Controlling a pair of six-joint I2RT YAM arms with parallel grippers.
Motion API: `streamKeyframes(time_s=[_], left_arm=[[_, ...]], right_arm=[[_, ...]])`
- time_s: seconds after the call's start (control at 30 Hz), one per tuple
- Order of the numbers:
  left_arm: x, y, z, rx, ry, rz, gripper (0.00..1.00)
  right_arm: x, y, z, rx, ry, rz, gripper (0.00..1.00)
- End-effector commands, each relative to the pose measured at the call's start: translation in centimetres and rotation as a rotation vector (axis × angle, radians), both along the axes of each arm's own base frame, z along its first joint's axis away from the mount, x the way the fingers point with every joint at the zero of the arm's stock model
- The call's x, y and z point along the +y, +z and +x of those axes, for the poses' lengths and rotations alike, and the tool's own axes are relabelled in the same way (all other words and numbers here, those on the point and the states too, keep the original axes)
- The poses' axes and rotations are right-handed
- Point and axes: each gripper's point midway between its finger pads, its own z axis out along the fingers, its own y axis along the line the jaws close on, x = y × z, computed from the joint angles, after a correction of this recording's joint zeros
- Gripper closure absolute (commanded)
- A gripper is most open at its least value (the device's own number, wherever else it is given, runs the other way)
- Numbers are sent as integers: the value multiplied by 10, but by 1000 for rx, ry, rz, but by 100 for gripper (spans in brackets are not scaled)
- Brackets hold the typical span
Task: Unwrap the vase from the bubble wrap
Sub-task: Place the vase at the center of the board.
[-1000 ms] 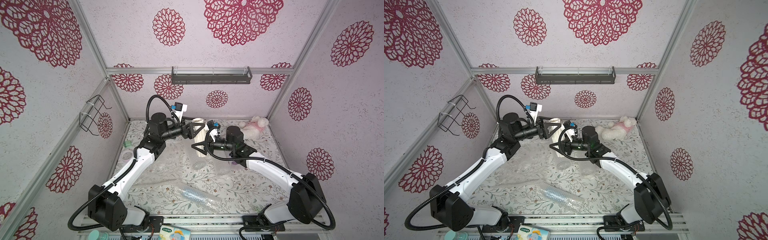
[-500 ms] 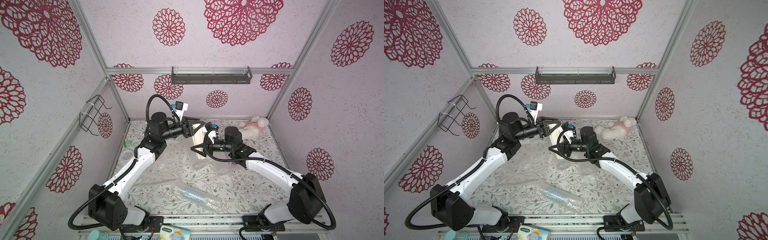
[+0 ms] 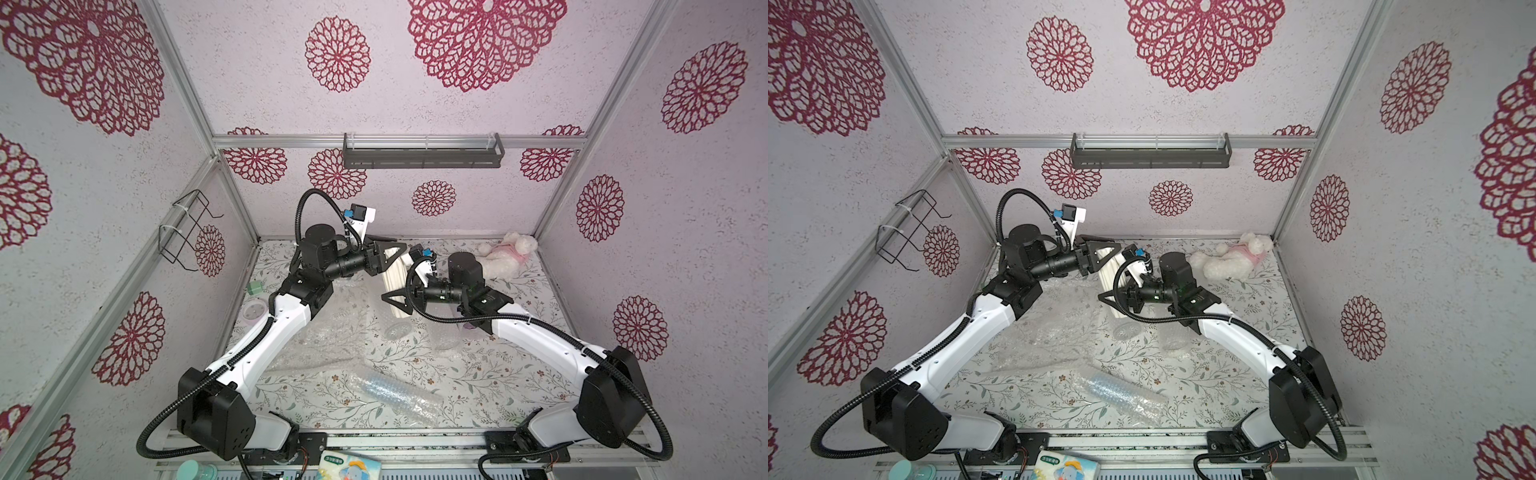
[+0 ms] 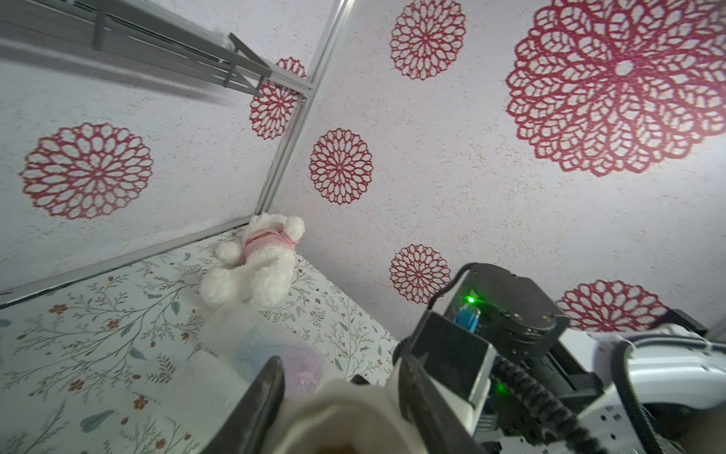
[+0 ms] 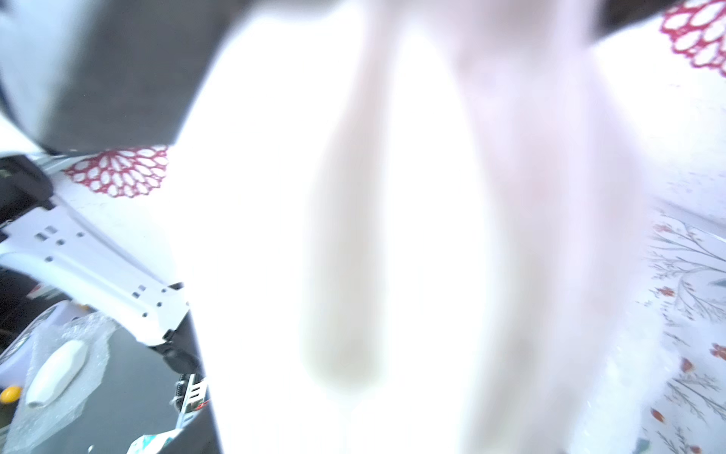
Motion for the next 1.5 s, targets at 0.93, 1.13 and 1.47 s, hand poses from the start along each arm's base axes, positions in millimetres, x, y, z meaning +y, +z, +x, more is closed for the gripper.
streamKeyframes(time_s=[0.93,1.13,1.47], left_arm=[[120,-59,164,-228,1018,390,75],[108,-75,174,-234,996,348,74],[75,-74,107,-249,873,302,74]], right_arm=[[-123,2,29,-243,-677,-27,18],[-122,-8,31,-236,-678,-38,18],[-123,-14,39,-227,-713,-8,18]])
